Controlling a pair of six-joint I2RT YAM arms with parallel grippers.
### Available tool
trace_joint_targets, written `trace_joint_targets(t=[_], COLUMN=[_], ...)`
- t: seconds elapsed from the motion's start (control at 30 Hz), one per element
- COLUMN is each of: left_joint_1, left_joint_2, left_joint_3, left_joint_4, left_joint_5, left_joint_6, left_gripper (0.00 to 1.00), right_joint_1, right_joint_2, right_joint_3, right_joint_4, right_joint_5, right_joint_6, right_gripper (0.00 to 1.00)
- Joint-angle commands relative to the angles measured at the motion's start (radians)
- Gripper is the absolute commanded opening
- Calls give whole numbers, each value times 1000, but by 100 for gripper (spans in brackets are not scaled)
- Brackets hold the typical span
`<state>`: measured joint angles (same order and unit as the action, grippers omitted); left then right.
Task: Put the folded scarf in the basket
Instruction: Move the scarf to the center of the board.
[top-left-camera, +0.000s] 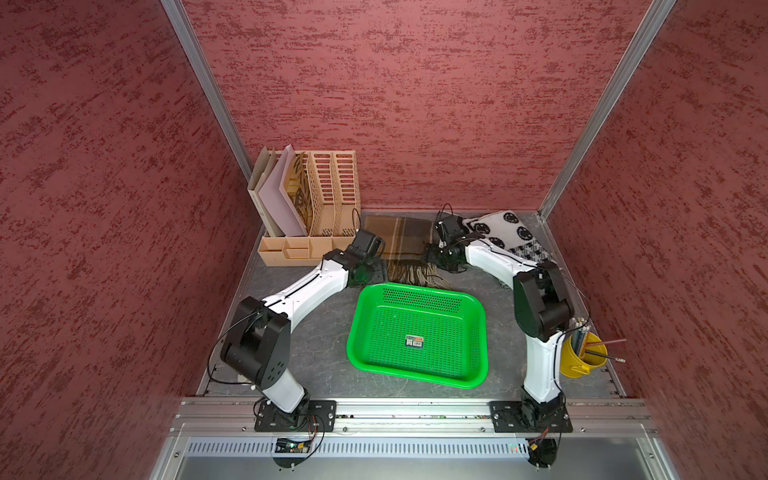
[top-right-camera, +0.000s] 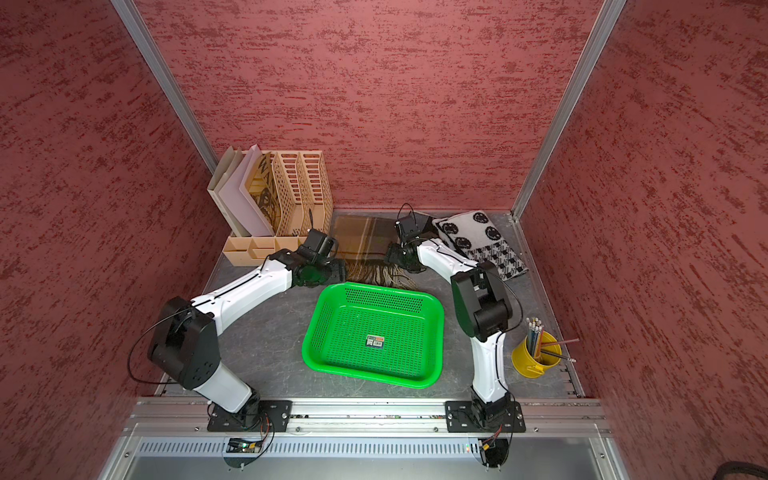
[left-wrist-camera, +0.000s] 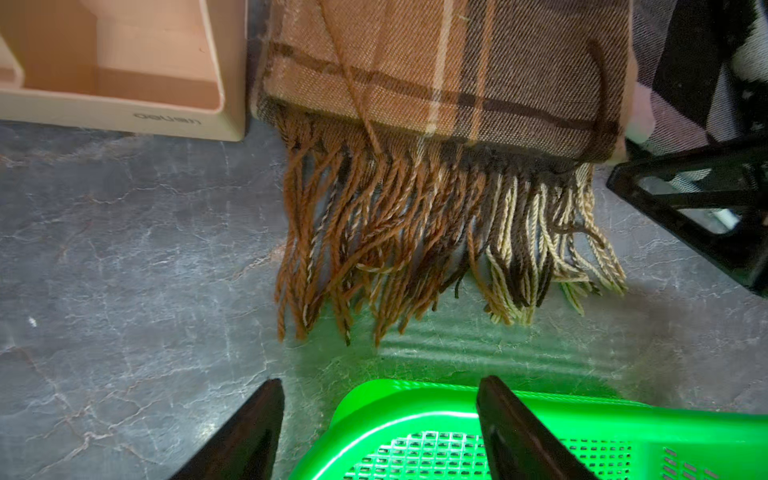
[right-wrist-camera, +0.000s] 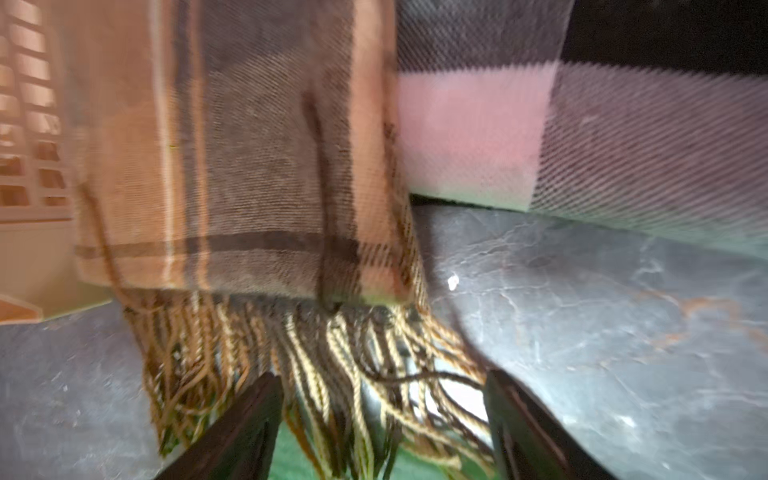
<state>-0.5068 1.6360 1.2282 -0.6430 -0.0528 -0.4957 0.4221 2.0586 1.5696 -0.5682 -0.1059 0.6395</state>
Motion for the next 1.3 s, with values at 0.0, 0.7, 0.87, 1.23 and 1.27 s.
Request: trace_joint_targets(t=[0.0, 0.7, 0.87, 1.23, 1.27], left_joint_1=[-11, -36, -29, 36, 49], left_joint_2=[26, -99, -110, -103, -101], left_joint_3=[27, -1, -10, -54, -61], left_joint_4=[-11, -17, -15, 21, 29], left_joint_5=[-23, -157, -152, -100, -88], left_joint_6=[15, 22, 23, 14, 15], left_gripper=[77, 80, 80, 83, 84], right_joint_1=[-3, -27, -25, -5, -5], right_joint_2=[36, 231, 223, 63, 44], right_joint_3=[44, 172, 173, 12, -12], right_joint_4=[16, 103, 115, 118, 113], right_joint_5=[-21, -196, -216, -292, -294], right_joint_6=[71, 136, 129, 16, -4], right_gripper=[85, 69, 34, 2, 0])
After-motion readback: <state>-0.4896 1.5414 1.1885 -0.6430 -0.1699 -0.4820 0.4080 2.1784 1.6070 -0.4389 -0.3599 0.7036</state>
